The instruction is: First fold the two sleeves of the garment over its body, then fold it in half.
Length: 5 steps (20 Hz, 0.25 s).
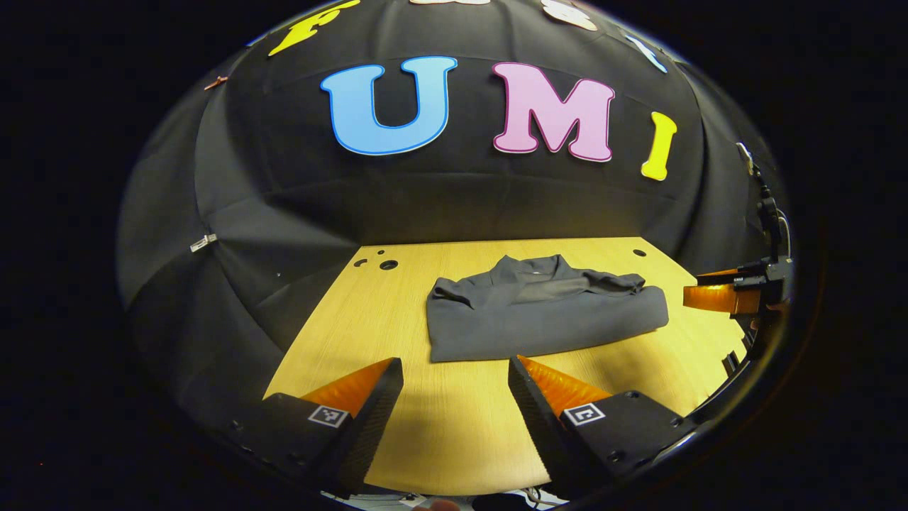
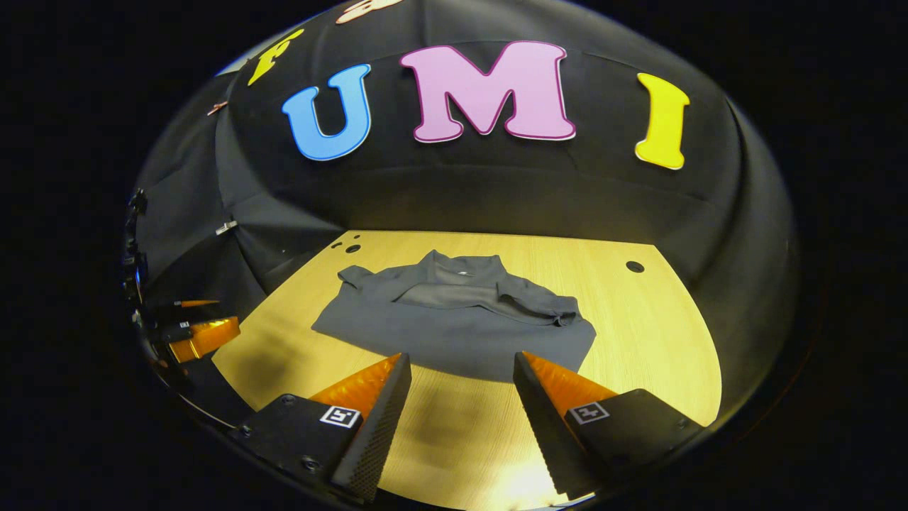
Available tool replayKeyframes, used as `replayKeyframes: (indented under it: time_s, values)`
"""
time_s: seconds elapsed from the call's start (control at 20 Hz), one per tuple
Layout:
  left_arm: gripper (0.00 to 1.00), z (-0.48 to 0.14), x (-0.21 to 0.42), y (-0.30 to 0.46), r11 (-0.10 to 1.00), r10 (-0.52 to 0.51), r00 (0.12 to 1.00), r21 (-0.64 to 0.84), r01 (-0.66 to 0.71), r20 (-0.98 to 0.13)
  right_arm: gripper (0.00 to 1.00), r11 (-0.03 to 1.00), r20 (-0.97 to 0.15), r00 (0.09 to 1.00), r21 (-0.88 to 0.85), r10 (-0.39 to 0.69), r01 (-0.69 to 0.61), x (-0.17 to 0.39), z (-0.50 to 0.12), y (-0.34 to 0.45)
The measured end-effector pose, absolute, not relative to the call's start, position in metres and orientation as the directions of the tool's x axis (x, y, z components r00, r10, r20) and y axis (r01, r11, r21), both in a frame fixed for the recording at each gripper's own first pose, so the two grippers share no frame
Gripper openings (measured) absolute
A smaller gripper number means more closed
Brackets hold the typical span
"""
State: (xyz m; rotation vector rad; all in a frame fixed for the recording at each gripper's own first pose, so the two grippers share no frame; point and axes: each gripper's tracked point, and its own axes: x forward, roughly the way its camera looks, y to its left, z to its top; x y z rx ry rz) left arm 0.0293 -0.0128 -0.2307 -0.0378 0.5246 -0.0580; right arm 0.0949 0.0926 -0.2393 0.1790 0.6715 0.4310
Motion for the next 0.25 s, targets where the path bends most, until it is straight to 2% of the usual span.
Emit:
replayKeyframes:
  time_s: [0.25]
  values:
    - [0.94, -0.227, 0.020, -0.025, 0.998, -0.062, 0.867, -0.035, 0.052, -0.494, 0.92, 0.883, -0.522, 0.712, 0.286, 0.469, -0.372, 0.079, -0.228, 0.084]
